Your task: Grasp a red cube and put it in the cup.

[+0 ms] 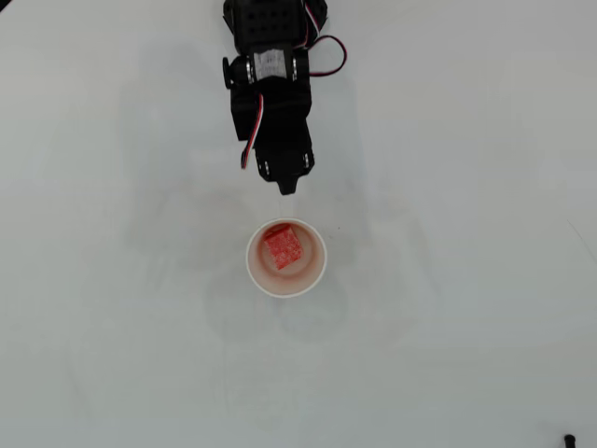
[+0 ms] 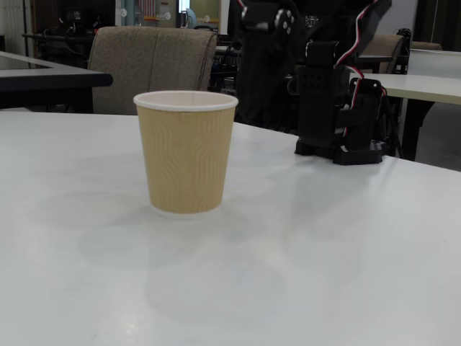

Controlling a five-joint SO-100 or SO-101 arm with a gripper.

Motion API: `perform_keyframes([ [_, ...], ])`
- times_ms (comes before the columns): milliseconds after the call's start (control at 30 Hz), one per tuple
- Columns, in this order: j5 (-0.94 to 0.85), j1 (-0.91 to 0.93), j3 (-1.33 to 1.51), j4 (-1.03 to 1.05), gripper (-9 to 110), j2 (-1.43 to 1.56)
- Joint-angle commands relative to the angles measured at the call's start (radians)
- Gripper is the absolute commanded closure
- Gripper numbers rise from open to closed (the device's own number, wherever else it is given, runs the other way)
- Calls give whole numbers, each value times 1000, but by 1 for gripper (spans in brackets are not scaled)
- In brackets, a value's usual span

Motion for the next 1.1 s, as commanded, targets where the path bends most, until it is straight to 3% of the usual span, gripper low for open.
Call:
perform_keyframes([
  [0, -3, 25, 48, 34, 101, 114],
  [567, -17, 32, 229, 252, 101, 413],
  [1067, -49, 2, 351, 318, 101, 443],
])
